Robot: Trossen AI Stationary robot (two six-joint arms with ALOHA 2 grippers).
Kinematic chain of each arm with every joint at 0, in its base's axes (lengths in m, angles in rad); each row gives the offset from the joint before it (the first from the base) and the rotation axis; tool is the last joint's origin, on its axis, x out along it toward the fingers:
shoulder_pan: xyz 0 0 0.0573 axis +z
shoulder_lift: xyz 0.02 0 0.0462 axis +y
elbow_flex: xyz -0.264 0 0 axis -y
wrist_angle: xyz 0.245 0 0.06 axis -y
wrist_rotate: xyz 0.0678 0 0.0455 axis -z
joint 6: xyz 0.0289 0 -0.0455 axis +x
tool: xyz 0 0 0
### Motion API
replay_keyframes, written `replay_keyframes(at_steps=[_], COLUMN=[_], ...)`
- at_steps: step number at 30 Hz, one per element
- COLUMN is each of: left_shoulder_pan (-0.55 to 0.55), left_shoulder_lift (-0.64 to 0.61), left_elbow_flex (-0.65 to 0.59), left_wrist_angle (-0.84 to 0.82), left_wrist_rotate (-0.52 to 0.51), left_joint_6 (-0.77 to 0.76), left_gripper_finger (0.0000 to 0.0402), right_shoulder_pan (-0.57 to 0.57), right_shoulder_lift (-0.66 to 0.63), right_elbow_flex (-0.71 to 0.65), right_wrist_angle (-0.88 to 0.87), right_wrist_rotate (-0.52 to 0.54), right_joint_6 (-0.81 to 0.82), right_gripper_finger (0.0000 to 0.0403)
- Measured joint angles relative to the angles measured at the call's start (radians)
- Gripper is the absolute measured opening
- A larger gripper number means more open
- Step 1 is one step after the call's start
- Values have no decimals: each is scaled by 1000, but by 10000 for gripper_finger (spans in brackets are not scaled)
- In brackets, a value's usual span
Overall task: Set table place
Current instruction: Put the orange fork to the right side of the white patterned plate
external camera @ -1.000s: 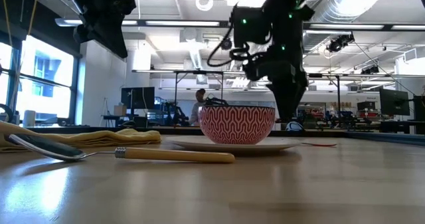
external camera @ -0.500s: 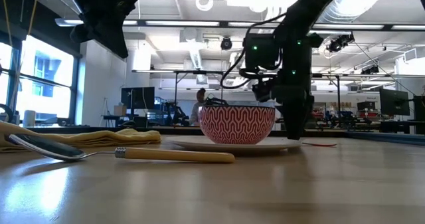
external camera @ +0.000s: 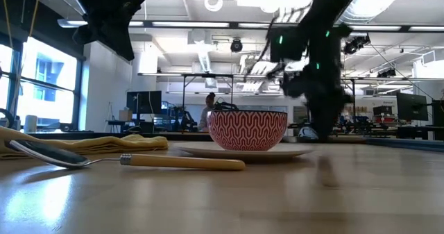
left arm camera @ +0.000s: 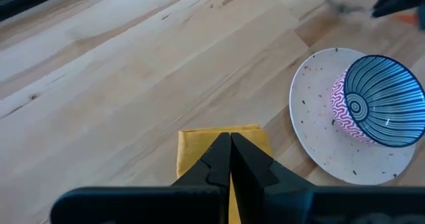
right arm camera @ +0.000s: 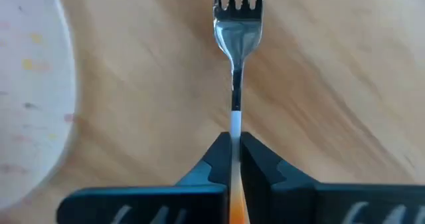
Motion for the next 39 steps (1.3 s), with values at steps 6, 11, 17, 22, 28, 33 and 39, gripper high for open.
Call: replay_keyframes(at_steps=[6, 11, 17, 22, 28, 33, 39], left_shoulder_pan=[0, 0, 0, 0, 0, 0, 0], left_shoulder_lift=[0, 0, 0, 0, 0, 0, 0], left_elbow_flex=[0, 0, 0, 0, 0, 0, 0], left_wrist_angle=[1, 1, 1, 0, -2, -2, -3], left_wrist_rotate=[-25, -27, -27, -23, -12, -3, 0], left_joint_6=[14, 74, 133, 169, 174, 184, 187], left_gripper_finger=[1, 1, 1, 1, 1, 1, 1], right_shoulder_pan=[104, 270, 400, 420, 419, 415, 396], right_shoulder_lift=[-228, -281, -172, -51, 51, 69, 69], right_elbow_flex=[3, 6, 7, 7, 7, 7, 8], right_wrist_angle=[-133, -154, -78, 40, 102, 68, 61], right_wrist_rotate=[95, 209, 227, 199, 144, 130, 141], right_joint_6=[423, 788, 1022, 1058, 1027, 1004, 972], right_gripper_finger=[1, 1, 0, 0, 0, 0, 0])
